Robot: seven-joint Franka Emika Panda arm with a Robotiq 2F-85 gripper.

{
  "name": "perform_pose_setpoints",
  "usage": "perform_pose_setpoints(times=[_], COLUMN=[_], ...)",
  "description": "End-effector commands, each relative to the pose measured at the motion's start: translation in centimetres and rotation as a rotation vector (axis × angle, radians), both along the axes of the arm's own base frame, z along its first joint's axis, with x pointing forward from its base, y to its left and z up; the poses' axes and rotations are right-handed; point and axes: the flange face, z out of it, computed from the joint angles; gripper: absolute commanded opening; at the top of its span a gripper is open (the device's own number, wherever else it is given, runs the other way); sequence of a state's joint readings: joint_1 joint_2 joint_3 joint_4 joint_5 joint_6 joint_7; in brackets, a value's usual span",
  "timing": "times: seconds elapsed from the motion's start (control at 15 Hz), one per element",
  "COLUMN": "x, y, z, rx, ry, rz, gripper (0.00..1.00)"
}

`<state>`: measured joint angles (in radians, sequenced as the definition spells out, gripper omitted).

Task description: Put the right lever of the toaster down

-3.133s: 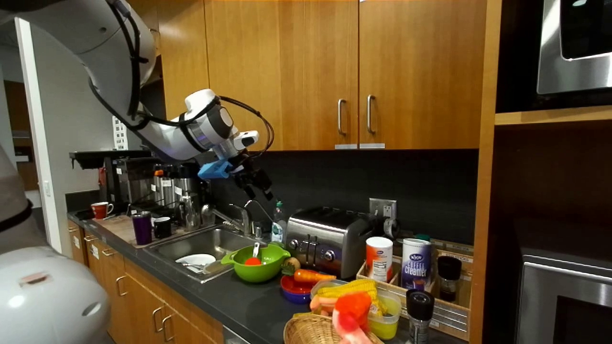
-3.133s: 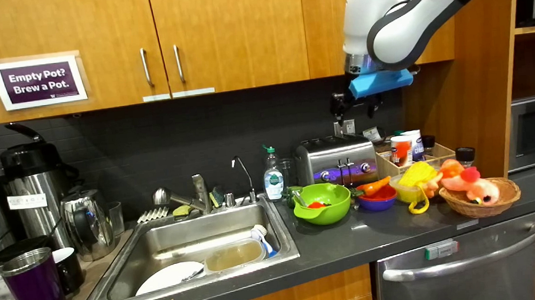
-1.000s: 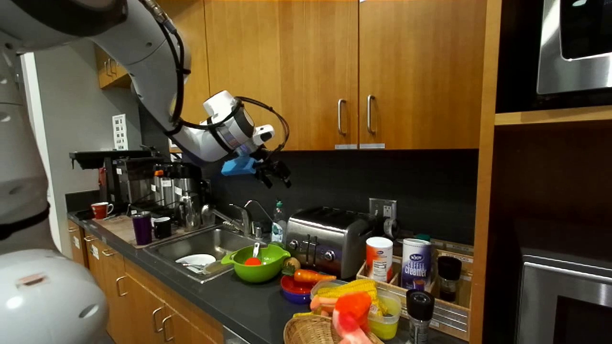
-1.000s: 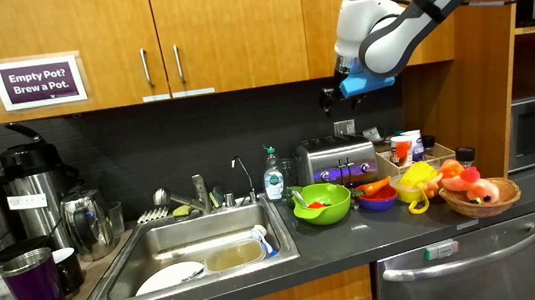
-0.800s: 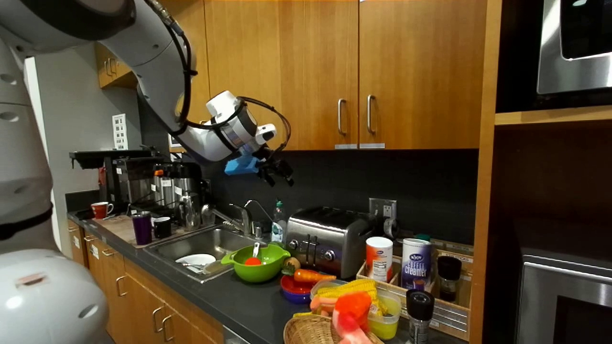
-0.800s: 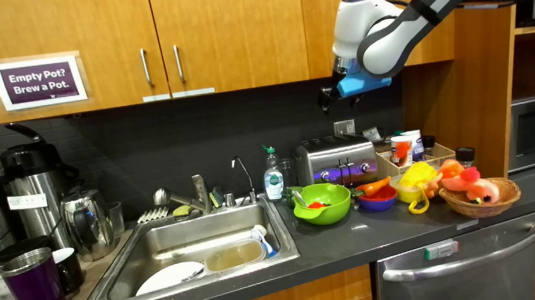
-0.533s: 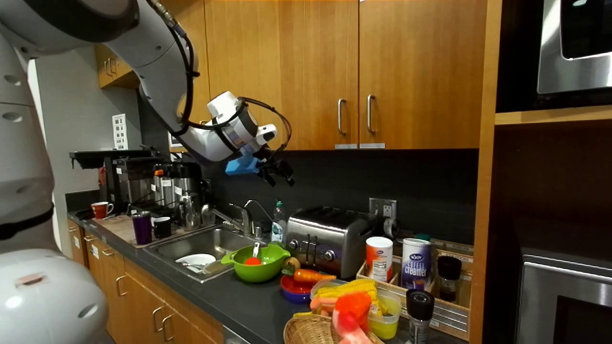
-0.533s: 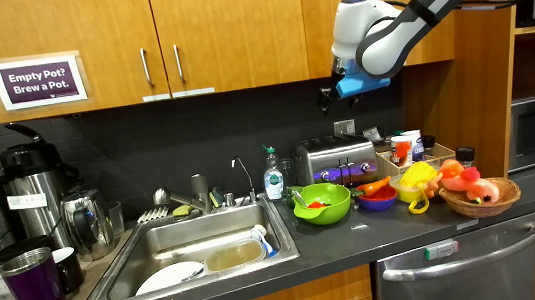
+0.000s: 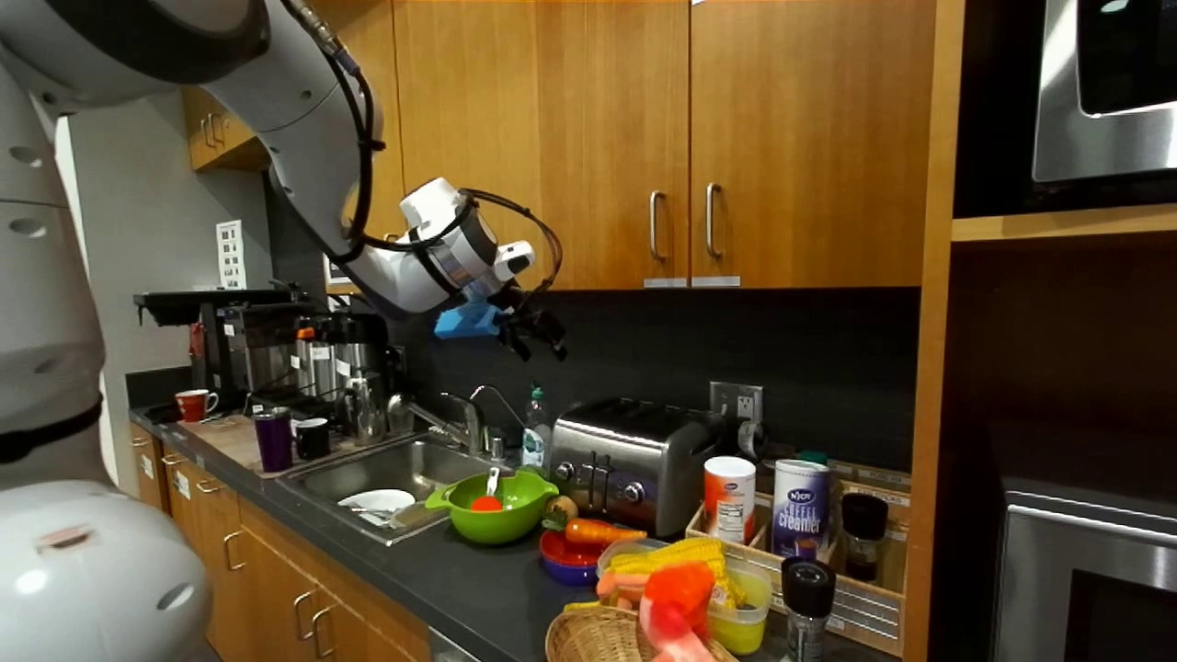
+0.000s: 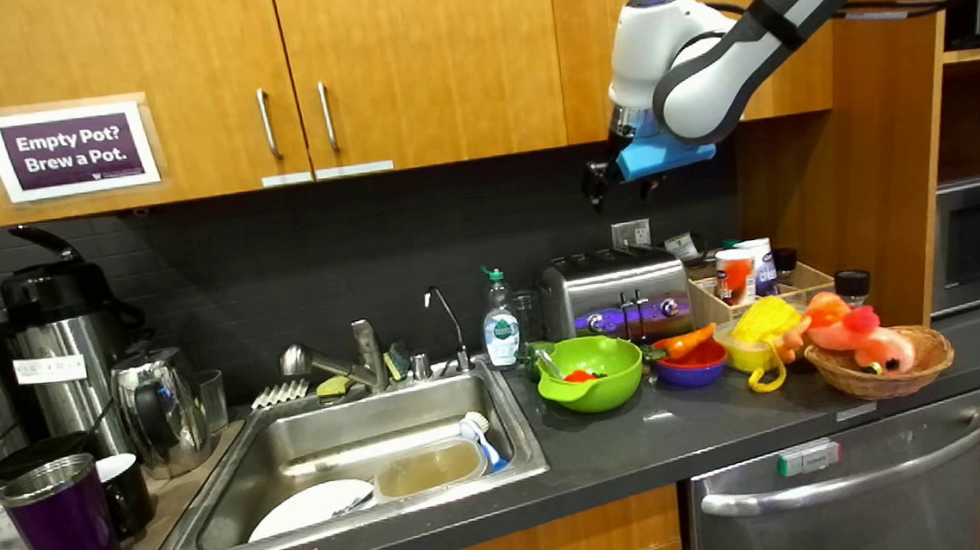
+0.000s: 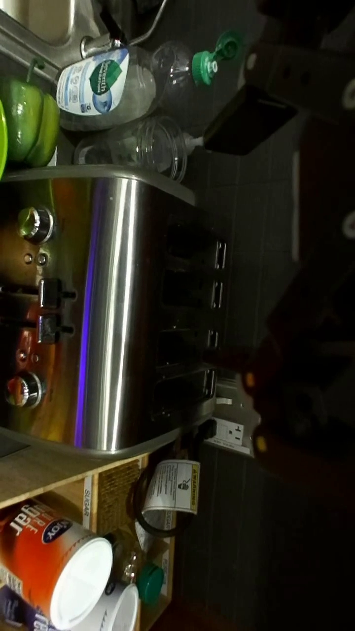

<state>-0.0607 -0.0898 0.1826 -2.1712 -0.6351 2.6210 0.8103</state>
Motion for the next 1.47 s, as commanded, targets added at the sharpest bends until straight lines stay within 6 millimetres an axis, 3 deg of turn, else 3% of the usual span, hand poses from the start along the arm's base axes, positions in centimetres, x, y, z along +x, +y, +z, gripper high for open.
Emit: perform_pose_setpoints(times=[0.0, 0.33, 0.67, 1.0, 1.33, 1.4], x=[0.7, 0.9, -0.4, -2.8, -6.9, -4.3], y=[-1.5, -3.9, -5.9, -8.5, -10.9, -10.2], z=[-0.8, -2.7, -3.7, -5.0, -6.9, -6.9], rx=[0.023, 0.076, 0.124, 0.159, 0.141, 0.155], ry=[-0.013, -0.045, -0.090, -0.116, -0.136, -0.118], rz=[0.008, -0.008, -0.027, -0.029, 0.042, 0.008], gripper=[1.00, 1.00, 1.00, 1.00, 1.00, 1.00])
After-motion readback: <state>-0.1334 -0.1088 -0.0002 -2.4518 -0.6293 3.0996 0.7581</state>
